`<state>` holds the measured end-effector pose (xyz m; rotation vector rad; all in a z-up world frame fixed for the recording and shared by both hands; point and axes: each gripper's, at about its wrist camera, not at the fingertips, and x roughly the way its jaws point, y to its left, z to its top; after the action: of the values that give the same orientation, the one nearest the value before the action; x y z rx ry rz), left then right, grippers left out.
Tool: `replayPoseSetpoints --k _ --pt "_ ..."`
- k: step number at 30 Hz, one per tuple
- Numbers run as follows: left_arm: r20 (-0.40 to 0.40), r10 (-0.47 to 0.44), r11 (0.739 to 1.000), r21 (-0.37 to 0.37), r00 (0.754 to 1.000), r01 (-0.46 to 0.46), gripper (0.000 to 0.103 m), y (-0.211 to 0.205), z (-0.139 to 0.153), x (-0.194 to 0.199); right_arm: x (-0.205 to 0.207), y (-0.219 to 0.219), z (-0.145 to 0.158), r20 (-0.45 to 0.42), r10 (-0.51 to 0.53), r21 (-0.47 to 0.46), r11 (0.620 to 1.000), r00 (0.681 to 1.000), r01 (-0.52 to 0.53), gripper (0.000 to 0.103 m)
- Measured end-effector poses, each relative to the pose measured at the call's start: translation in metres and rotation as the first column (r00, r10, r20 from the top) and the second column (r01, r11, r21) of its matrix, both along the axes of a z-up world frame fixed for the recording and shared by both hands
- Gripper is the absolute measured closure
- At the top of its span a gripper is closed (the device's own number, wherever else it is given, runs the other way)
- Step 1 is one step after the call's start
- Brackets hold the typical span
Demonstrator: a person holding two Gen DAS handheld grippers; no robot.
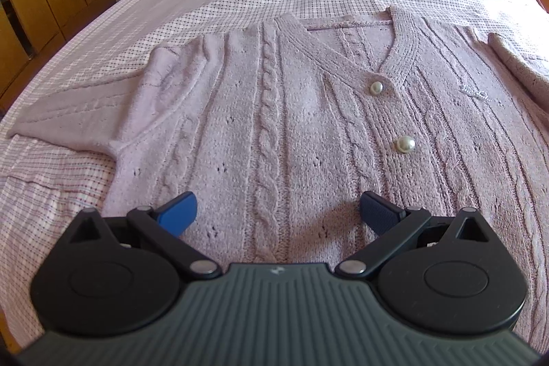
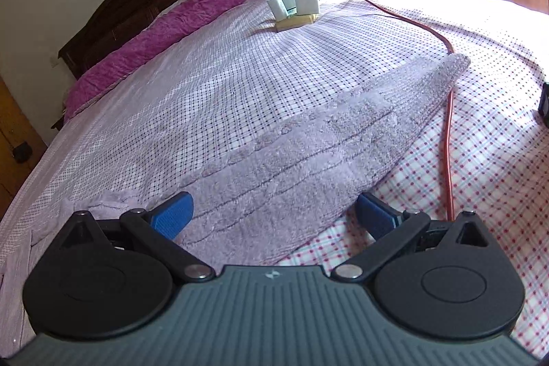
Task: Fold small clothes
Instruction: 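Grasp the cardigan sleeve cuff with the right gripper, then fold the held sleeve across the cardigan body and open the right gripper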
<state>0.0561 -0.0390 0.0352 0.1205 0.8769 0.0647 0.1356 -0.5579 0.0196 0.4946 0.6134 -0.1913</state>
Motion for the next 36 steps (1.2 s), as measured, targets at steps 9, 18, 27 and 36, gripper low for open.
replayPoseSetpoints --k 9,18,27,36 --pt "-0.009 0.012 1.000 -0.004 1.000 -0.012 0.000 0.000 -0.003 0.003 0.015 -0.006 -0.001 0.009 -0.023 -0.005 1.000 1.000 0.023 0.006" --pt "-0.002 0.008 1.000 -0.010 1.000 -0.008 0.000 0.003 -0.003 0.000 0.012 -0.004 0.012 0.025 -0.051 -0.103 0.993 0.998 0.053 0.089" --pt "0.029 0.001 1.000 -0.022 1.000 0.000 0.000 0.009 0.009 -0.010 -0.021 0.022 0.067 0.192 -0.007 -0.137 0.990 0.981 0.034 0.095" --pt "0.089 0.008 1.000 -0.026 0.996 -0.006 0.000 0.028 0.031 -0.016 -0.048 0.066 0.140 0.318 0.048 -0.213 0.977 0.947 0.022 0.096"
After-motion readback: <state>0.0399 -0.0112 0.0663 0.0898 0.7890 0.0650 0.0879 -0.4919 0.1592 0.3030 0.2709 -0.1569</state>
